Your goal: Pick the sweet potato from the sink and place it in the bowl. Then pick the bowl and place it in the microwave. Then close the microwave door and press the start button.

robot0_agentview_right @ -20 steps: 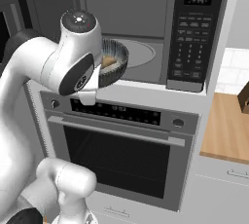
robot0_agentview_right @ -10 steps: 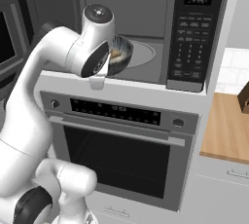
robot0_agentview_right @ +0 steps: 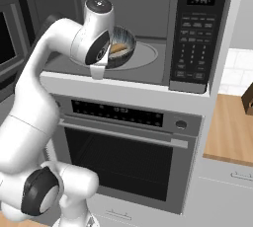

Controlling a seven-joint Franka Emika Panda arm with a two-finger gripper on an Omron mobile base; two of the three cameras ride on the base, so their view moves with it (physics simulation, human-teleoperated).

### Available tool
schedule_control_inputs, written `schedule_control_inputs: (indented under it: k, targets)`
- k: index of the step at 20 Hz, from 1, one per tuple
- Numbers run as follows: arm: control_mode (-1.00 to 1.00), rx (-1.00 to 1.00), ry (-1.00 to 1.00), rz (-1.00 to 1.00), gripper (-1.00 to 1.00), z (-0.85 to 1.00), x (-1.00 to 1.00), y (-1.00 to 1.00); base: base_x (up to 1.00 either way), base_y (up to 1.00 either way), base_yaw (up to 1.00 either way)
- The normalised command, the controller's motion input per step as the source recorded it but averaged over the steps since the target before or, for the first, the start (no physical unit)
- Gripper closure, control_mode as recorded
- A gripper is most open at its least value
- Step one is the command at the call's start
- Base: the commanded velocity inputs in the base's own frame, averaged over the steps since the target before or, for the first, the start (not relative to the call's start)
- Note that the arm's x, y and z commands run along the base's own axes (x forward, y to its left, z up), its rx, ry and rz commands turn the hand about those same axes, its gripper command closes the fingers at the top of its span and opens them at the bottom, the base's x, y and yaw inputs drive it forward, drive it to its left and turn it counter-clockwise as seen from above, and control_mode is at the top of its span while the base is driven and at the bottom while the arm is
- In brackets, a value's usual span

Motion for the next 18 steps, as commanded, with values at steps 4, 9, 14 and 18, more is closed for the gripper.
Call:
schedule_control_inputs:
  k: [4,9,14,18]
  targets:
    - [-1.0,0.0,0.01,0.0,1.0,0.0,0.43,0.04,0.0,0.0,0.0]
    - [-1.0,0.0,0.0,0.0,-1.0,-0.08,0.14,0.06,0.0,0.0,0.0]
    - [-1.0,0.0,-0.1,0.0,-1.0,-0.02,-0.06,0.05,0.0,0.0,0.0]
    - [-1.0,0.0,-0.2,0.0,-1.0,0.0,-0.58,0.02,0.0,0.0,0.0]
